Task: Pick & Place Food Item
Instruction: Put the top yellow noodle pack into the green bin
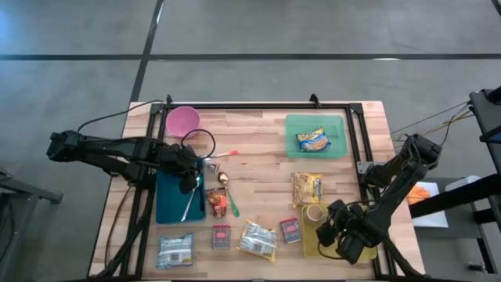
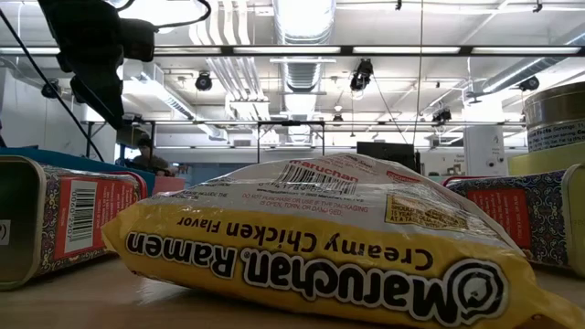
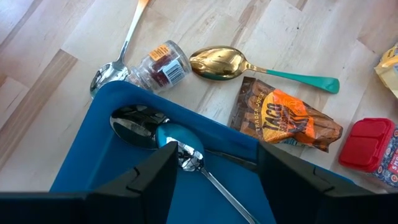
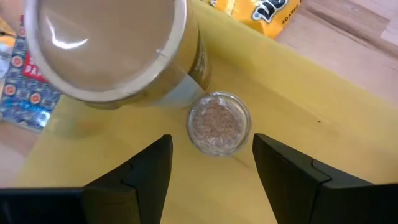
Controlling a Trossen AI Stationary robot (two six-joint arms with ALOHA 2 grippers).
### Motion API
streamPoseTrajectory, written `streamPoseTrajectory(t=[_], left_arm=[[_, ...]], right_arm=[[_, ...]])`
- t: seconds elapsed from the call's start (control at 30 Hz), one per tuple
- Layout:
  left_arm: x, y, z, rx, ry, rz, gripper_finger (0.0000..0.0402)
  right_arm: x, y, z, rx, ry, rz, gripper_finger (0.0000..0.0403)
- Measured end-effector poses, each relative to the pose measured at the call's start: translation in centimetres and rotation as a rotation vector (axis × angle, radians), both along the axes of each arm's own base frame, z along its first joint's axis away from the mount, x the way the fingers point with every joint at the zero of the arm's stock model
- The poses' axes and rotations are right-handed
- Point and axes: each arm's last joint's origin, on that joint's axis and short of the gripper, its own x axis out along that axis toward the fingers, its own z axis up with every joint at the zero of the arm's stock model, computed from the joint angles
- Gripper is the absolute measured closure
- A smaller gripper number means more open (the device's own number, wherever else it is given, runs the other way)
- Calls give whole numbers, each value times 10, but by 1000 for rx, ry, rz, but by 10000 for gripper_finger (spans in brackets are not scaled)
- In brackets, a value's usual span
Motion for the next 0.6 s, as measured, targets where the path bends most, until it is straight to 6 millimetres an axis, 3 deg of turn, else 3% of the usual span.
streamPoseTrajectory(t=[0.27,0.6], left_arm=[[0,0,0,0,0,0,180],[0,0,0,0,1,0,180]], right_arm=[[-7,-10,25,62,-48,47,184],[-31,-51,69,69,-166,-28,184]])
